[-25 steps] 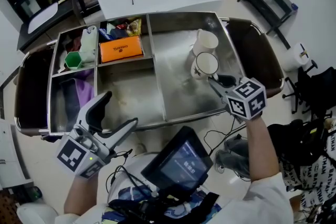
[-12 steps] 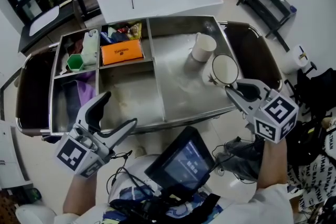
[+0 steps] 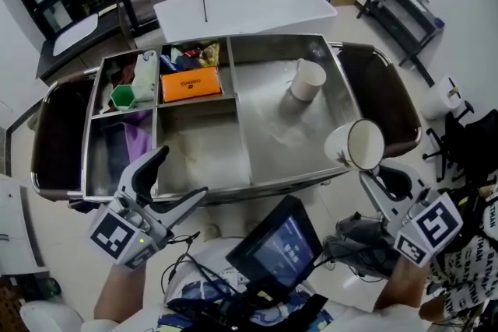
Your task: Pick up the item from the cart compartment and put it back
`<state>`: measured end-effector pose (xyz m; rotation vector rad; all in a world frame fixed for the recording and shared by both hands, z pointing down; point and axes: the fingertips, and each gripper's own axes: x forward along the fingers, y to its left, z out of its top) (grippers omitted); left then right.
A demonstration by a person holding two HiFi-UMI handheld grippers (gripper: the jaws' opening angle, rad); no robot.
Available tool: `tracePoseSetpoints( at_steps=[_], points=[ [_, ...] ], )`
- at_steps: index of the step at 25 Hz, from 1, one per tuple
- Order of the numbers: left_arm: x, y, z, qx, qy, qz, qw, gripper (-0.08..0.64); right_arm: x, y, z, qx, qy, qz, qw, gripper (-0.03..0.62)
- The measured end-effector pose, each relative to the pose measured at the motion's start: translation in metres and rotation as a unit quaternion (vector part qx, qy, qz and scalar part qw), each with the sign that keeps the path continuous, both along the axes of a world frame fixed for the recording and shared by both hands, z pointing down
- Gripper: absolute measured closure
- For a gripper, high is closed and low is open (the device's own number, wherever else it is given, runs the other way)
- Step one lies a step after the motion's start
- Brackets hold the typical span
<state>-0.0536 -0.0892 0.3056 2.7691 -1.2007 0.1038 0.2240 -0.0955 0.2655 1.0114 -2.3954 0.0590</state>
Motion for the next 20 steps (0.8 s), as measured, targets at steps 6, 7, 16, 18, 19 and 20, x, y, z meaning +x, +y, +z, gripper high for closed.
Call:
tracePoseSetpoints(
  at_steps=[6, 7, 16, 18, 19, 20],
  points=[
    [-0.007, 0.003, 0.000, -0.007, 0.000, -0.004, 1.0000, 0.160, 0.017, 0.024, -0.010, 0.010, -0.005, 0.030, 0.999, 0.515],
    [-0.007, 0.003, 0.000, -0.007, -0.005, -0.008, 0.9999, 0.159, 0.018, 0.026, -0.011, 0.010, -0.005, 0.032, 0.999, 0.515],
    [-0.015, 0.001, -0.004, -0.007, -0.007, -0.035, 0.9993, 0.159, 0.017, 0.033, -0.011, 0.013, -0.005, 0.033, 0.999, 0.517],
    [-0.010, 0.004, -0.014, 0.009, 0.010, -0.028, 0.9995, 0.156, 0.017, 0.032, -0.011, 0.012, -0.006, 0.033, 0.999, 0.515],
    [-0.008, 0.006, -0.018, 0.015, 0.015, -0.025, 0.9995, 0.155, 0.017, 0.031, -0.010, 0.011, -0.007, 0.032, 0.999, 0.515],
    [-0.006, 0.007, -0.020, 0.019, 0.017, -0.023, 0.9994, 0.149, 0.017, 0.031, -0.009, 0.010, -0.009, 0.031, 0.999, 0.515]
  ],
)
